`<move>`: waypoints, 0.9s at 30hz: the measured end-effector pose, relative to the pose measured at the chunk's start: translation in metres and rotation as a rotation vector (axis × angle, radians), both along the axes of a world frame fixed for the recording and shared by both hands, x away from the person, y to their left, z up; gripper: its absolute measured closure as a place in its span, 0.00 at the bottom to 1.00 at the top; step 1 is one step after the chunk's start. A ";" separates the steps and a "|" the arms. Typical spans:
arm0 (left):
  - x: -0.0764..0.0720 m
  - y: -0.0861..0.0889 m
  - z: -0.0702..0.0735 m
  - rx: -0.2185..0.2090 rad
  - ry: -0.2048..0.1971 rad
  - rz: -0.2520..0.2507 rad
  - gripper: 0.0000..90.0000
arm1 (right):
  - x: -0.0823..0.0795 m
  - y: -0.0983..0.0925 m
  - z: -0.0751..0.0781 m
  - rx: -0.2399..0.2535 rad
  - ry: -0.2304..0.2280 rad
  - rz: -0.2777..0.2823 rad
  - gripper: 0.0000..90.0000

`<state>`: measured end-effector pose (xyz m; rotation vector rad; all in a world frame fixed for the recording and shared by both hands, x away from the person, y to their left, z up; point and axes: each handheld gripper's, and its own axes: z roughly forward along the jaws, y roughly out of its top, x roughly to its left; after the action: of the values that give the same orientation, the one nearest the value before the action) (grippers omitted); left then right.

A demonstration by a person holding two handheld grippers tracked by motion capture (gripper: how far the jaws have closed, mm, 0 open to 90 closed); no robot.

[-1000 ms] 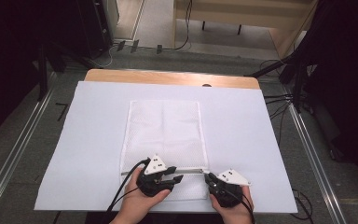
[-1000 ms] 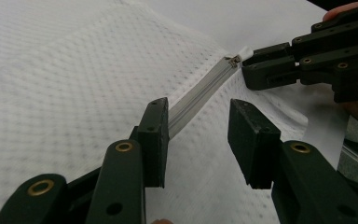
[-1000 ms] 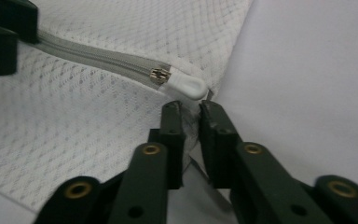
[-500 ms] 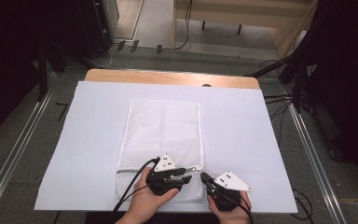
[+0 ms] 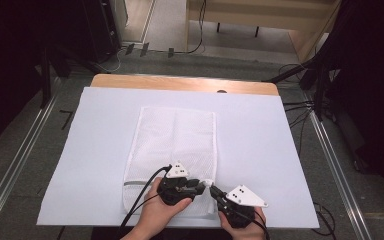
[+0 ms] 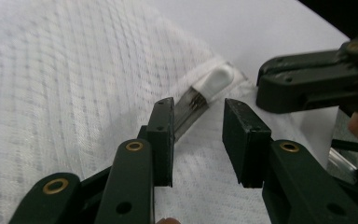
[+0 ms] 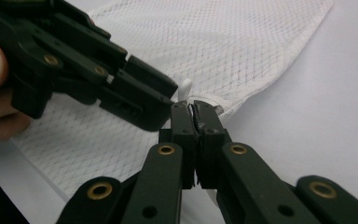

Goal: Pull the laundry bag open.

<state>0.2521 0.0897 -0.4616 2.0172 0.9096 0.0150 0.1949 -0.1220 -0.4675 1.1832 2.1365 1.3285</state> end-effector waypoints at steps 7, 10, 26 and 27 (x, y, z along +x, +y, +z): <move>0.005 0.005 0.006 -0.064 0.046 0.057 0.71 | -0.002 0.003 0.000 -0.009 -0.008 0.011 1.00; 0.009 0.007 0.011 -0.096 0.081 0.089 0.73 | -0.002 0.004 -0.001 -0.018 -0.013 0.010 1.00; 0.013 0.002 0.012 -0.052 0.130 0.071 0.77 | -0.003 0.006 -0.001 -0.043 -0.025 0.021 1.00; 0.014 0.004 0.011 -0.058 0.135 0.069 0.79 | -0.003 0.006 -0.001 -0.043 -0.025 0.021 1.00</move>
<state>0.2657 0.0933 -0.4503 1.9512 1.0522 -0.1093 0.1915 -0.1165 -0.4685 1.1243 2.1544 1.2925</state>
